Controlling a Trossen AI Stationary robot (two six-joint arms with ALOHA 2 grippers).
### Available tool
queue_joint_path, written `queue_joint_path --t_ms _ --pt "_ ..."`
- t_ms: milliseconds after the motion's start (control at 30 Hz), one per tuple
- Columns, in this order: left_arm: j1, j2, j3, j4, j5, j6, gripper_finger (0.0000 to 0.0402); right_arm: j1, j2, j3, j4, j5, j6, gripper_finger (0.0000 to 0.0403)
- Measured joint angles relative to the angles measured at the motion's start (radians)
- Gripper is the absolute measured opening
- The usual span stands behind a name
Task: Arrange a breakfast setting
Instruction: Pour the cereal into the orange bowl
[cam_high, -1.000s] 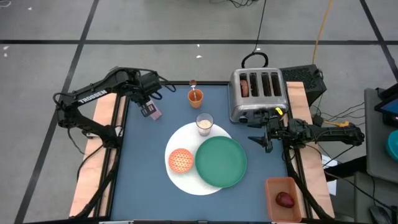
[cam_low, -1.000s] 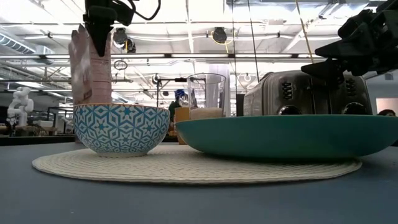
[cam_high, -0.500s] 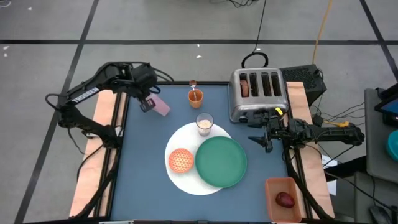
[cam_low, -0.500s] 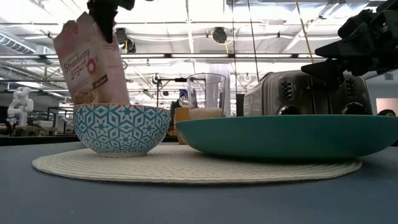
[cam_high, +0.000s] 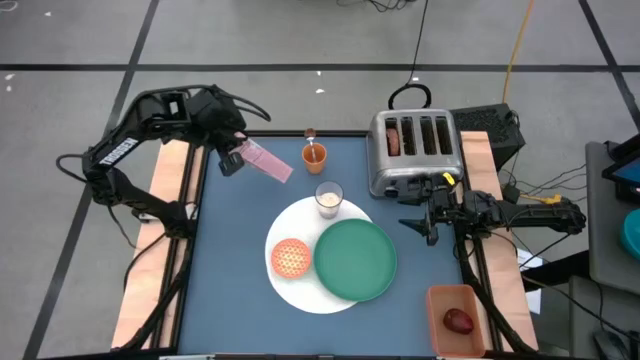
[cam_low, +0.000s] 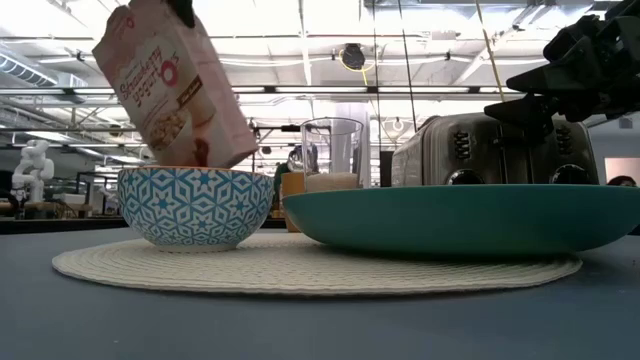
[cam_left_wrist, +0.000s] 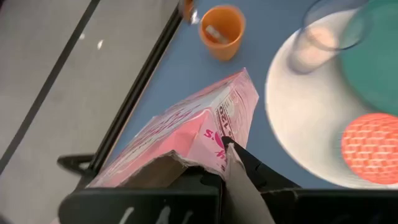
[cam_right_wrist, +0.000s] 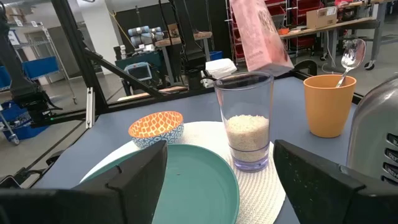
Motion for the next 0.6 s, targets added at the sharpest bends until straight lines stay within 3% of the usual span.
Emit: queue_joint_path --t_ms 600 --pt "-0.172 0.0 0.14 0.0 0.021 -0.005 0.0 0.0 0.0 0.0 0.003 0.0 0.0 0.0286"
